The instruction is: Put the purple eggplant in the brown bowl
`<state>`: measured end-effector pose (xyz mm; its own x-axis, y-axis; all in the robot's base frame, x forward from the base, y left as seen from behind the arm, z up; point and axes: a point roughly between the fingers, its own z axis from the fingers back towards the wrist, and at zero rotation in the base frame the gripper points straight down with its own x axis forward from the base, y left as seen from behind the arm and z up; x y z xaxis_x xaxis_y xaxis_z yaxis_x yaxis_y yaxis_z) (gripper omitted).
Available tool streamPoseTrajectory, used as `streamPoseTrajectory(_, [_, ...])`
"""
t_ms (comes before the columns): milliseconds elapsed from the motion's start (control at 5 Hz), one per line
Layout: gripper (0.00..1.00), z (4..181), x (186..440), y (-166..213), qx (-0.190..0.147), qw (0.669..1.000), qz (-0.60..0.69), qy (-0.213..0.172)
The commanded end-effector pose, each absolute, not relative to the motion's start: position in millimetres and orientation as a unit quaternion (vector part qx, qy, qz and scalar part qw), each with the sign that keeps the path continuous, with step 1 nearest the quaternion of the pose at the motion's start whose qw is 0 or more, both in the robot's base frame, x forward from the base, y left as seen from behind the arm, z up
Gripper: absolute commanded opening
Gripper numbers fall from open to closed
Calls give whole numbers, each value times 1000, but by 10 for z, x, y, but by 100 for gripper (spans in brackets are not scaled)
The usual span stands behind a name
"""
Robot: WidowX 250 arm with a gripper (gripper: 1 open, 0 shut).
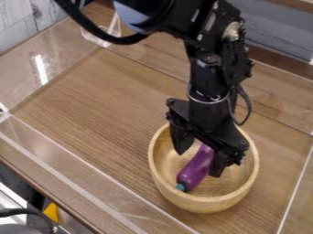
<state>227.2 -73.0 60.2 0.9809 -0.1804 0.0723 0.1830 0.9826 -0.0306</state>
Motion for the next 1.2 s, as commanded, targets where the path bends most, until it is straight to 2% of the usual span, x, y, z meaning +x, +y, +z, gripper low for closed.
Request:
streamPoseTrajectory(0, [100,740,2311,-701,-21,994,-85,-57])
streamPoseTrajectory(600, [100,858,2285,-587,-17,996,-69,-58])
streamPoseTrajectory(1000, [100,1034,2268,-426,-12,996,-51,-66])
